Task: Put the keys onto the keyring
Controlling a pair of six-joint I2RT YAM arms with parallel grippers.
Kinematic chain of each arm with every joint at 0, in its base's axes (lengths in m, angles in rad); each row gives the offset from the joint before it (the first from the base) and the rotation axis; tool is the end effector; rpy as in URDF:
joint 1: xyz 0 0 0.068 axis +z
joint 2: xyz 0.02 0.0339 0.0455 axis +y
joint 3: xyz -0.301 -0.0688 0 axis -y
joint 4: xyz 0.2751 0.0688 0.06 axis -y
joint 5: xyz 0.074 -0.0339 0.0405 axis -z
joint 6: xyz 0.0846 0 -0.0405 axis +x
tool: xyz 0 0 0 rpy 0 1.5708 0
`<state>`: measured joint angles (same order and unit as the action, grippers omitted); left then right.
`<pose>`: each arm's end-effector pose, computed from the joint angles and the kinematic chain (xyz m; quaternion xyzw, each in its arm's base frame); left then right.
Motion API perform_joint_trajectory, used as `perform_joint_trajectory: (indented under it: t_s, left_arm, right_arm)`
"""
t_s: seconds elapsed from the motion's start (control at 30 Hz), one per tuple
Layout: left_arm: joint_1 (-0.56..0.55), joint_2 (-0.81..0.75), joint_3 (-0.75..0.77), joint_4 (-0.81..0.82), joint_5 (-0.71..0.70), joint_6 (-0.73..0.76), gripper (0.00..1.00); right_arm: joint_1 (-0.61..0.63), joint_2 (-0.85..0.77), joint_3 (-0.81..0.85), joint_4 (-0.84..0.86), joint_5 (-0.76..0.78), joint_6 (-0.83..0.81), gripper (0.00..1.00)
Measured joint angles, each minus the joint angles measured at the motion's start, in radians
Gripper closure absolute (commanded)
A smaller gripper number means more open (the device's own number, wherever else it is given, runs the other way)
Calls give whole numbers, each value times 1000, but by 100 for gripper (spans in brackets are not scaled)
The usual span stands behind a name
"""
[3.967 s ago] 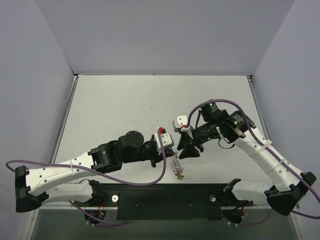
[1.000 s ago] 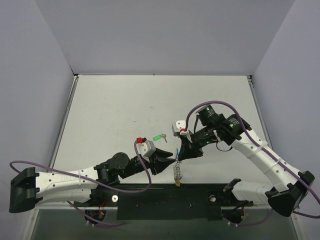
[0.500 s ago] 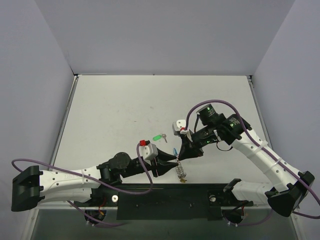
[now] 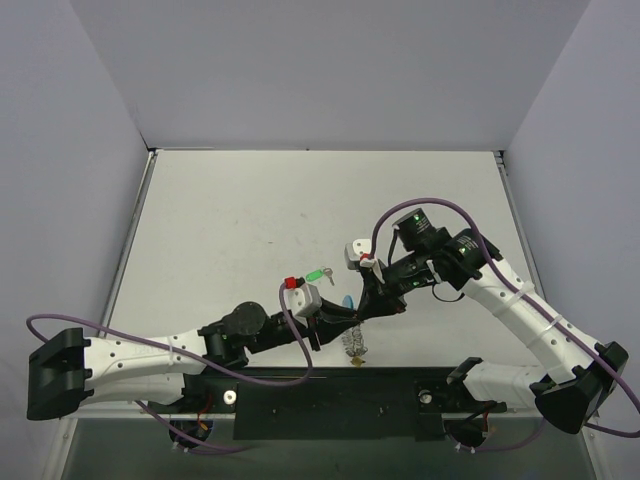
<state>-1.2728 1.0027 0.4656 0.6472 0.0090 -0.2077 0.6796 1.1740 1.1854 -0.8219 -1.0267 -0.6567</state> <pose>0.0823 -0.2705 0.2954 0.3416 0.5730 -0.5047 0.5480 0.1562 0.2192 0.3689 -0.6442 0.5221 0.4597 0.3180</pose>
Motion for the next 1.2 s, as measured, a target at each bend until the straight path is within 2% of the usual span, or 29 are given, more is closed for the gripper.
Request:
perform_joint_trajectory:
  t_s: [0.1, 0.7, 1.03, 1.2]
  left_arm:
    - [0, 3, 5, -6, -5, 3, 77]
    - [0, -54, 12, -71, -8, 11, 62]
    - [0, -48, 12, -93, -8, 17, 62]
    - [0, -39, 12, -95, -8, 29, 66]
  right_arm:
    - [-5, 0, 0, 1, 2, 0, 100]
    - [-5, 0, 0, 15, -11, 6, 100]
    - [-5, 0, 0, 14, -11, 6, 100]
    - [-5, 0, 0, 14, -11, 7, 100]
